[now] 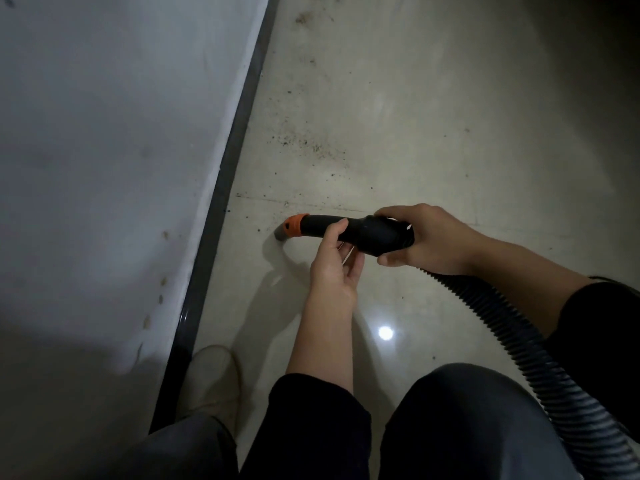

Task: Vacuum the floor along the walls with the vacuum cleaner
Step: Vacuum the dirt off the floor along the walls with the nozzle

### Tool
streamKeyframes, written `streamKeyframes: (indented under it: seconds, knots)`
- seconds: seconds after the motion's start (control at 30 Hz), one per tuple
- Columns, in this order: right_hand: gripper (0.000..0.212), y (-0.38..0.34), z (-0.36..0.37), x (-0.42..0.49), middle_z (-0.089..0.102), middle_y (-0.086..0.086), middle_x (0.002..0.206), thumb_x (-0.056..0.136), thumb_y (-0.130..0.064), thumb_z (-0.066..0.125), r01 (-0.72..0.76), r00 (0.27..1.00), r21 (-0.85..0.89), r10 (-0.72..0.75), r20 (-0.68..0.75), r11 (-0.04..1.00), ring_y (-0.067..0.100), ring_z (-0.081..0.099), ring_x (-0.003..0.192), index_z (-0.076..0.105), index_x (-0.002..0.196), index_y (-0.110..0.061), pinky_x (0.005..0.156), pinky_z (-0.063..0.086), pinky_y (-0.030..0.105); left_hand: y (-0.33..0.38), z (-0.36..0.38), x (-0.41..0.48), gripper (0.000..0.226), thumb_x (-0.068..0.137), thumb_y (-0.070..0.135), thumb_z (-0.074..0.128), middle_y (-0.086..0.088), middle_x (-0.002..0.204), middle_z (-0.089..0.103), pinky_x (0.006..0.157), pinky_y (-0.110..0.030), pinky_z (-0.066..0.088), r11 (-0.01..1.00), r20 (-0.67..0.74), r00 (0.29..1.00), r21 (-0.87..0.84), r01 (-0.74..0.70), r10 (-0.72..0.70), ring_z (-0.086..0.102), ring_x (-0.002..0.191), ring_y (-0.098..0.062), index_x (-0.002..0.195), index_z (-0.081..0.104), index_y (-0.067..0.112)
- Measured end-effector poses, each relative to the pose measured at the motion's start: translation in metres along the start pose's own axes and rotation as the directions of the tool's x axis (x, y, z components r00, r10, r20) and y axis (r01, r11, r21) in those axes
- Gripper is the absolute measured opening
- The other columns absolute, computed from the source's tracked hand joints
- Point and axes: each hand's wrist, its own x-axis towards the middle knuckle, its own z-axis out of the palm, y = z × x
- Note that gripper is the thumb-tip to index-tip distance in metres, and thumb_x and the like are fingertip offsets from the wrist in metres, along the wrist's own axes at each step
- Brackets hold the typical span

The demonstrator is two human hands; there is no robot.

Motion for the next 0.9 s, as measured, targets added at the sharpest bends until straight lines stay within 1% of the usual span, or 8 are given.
streamKeyframes:
  seconds: [0.1, 0.2, 0.33, 0.43, 0.53, 0.63, 0.8, 0.9]
  knots:
    - [0.047, -0.005, 0.004, 0.006, 0.067, -0.005, 0.097, 0.076, -0.025, 0.08, 0.023, 1.0, -0.006, -0.023, 0.001, 1.0, 0.006, 0.058, 0.079, 0.061, 0.119, -0.025, 0.074, 0.047, 0.026, 0.006, -0.006, 0.002, 0.035, 0.087, 0.023, 0.07, -0.003, 0.097, 0.069, 0.075, -0.021, 0.053, 1.0, -0.003, 1.0, -0.019, -0.007, 0.007, 0.065, 0.097, -0.011, 0.118, 0.061, 0.009]
    - [0.047, -0.01, 0.006, 0.012, 0.068, -0.004, 0.098, 0.076, -0.025, 0.08, 0.038, 0.999, -0.011, -0.038, 0.004, 0.999, 0.007, 0.06, 0.081, 0.06, 0.119, -0.025, 0.077, 0.049, 0.03, 0.012, -0.011, 0.005, 0.037, 0.087, 0.024, 0.072, -0.005, 0.102, 0.07, 0.077, -0.022, 0.054, 0.999, -0.015, 1.0, -0.037, -0.015, 0.014, 0.066, 0.101, -0.013, 0.119, 0.061, 0.009]
    - [0.044, -0.018, 0.009, 0.022, 0.069, -0.002, 0.097, 0.076, -0.026, 0.08, 0.075, 0.997, -0.014, -0.075, 0.011, 0.997, 0.012, 0.062, 0.081, 0.061, 0.116, -0.024, 0.078, 0.053, 0.035, 0.02, -0.016, 0.008, 0.039, 0.087, 0.025, 0.072, -0.006, 0.105, 0.071, 0.073, -0.021, 0.054, 0.998, -0.025, 0.999, -0.055, -0.036, 0.034, 0.066, 0.1, -0.013, 0.12, 0.061, 0.009]
    - [0.044, -0.025, 0.013, 0.029, 0.069, 0.0, 0.098, 0.077, -0.026, 0.079, 0.106, 0.994, -0.008, -0.106, 0.008, 0.994, 0.016, 0.063, 0.084, 0.061, 0.117, -0.022, 0.08, 0.053, 0.038, 0.028, -0.019, 0.011, 0.037, 0.088, 0.024, 0.071, -0.007, 0.107, 0.071, 0.076, -0.021, 0.053, 0.995, -0.035, 0.998, -0.082, -0.061, 0.059, 0.066, 0.101, -0.013, 0.121, 0.061, 0.009]
    - [0.044, -0.031, 0.018, 0.036, 0.069, 0.003, 0.099, 0.077, -0.026, 0.079, 0.131, 0.991, 0.009, -0.131, 0.001, 0.991, 0.019, 0.063, 0.088, 0.061, 0.117, -0.02, 0.082, 0.053, 0.04, 0.037, -0.023, 0.013, 0.036, 0.089, 0.021, 0.07, -0.007, 0.103, 0.071, 0.077, -0.021, 0.052, 0.99, -0.03, 0.996, -0.117, -0.083, 0.081, 0.067, 0.095, -0.013, 0.121, 0.061, 0.008]
    - [0.046, -0.035, 0.024, 0.043, 0.069, 0.004, 0.099, 0.078, -0.027, 0.079, 0.151, 0.989, 0.003, -0.151, 0.0, 0.989, 0.019, 0.063, 0.087, 0.06, 0.119, -0.018, 0.081, 0.052, 0.04, 0.045, -0.028, 0.017, 0.036, 0.09, 0.02, 0.068, -0.007, 0.102, 0.072, 0.077, -0.021, 0.053, 0.985, -0.032, 0.994, -0.132, -0.108, 0.105, 0.067, 0.093, -0.013, 0.123, 0.061, 0.008]
    - [0.047, -0.04, 0.03, 0.053, 0.068, 0.001, 0.099, 0.078, -0.028, 0.079, 0.176, 0.984, 0.017, -0.176, -0.002, 0.984, 0.018, 0.062, 0.087, 0.059, 0.12, -0.021, 0.08, 0.053, 0.04, 0.053, -0.035, 0.024, 0.04, 0.09, 0.018, 0.068, -0.011, 0.108, 0.071, 0.082, -0.023, 0.054, 0.978, -0.034, 0.99, -0.154, -0.139, 0.135, 0.067, 0.1, -0.017, 0.127, 0.058, 0.006]
    - [0.047, -0.041, 0.033, 0.057, 0.068, 0.002, 0.1, 0.078, -0.027, 0.078, 0.186, 0.983, 0.03, -0.186, -0.003, 0.982, 0.019, 0.062, 0.089, 0.058, 0.12, -0.02, 0.081, 0.052, 0.04, 0.056, -0.036, 0.027, 0.042, 0.089, 0.018, 0.069, -0.012, 0.108, 0.071, 0.078, -0.023, 0.054, 0.975, -0.043, 0.989, -0.163, -0.148, 0.143, 0.068, 0.099, -0.017, 0.128, 0.057, 0.005]
